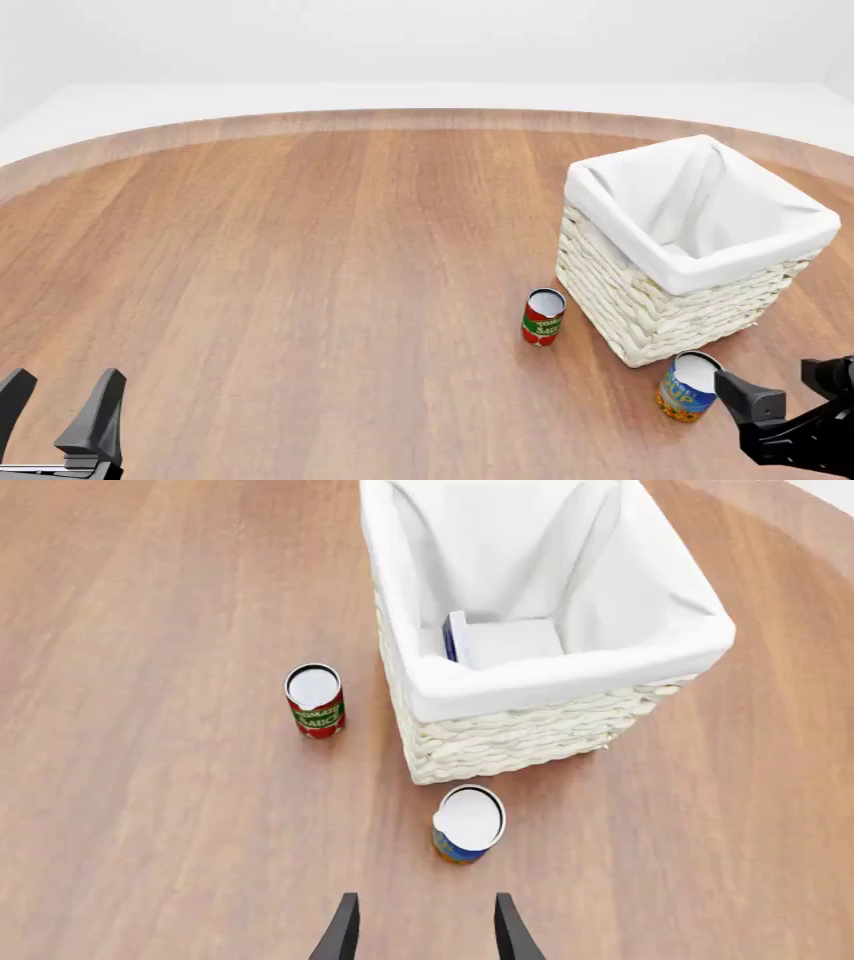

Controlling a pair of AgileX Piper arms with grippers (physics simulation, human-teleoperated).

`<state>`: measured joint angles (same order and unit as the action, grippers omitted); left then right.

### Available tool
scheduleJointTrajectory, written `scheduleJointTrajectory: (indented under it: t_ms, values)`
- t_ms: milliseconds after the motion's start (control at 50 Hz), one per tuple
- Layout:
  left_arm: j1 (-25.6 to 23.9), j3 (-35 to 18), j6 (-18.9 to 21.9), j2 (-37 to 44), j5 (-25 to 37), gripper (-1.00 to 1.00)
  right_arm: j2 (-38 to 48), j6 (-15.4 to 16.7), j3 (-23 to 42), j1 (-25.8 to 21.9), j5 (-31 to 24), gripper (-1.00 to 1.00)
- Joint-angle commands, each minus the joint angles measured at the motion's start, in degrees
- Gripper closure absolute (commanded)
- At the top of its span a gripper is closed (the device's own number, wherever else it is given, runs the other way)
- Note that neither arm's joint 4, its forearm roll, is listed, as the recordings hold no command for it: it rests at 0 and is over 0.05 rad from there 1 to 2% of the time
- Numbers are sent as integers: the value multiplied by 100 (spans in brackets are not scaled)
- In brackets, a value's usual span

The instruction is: Pick up the alphabet soup and the cream cheese box, and put them in the basket.

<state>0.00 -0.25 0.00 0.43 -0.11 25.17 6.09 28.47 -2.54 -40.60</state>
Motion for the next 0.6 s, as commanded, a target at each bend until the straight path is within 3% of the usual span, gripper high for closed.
scheduleJointTrajectory:
  t_ms: [20,600]
  values:
    - [0,0,0,0,0,-100,-124,-88,-119,28,-169,-100]
    - [0,0,0,0,0,-100,-43,-10,-205,115,-46,-100]
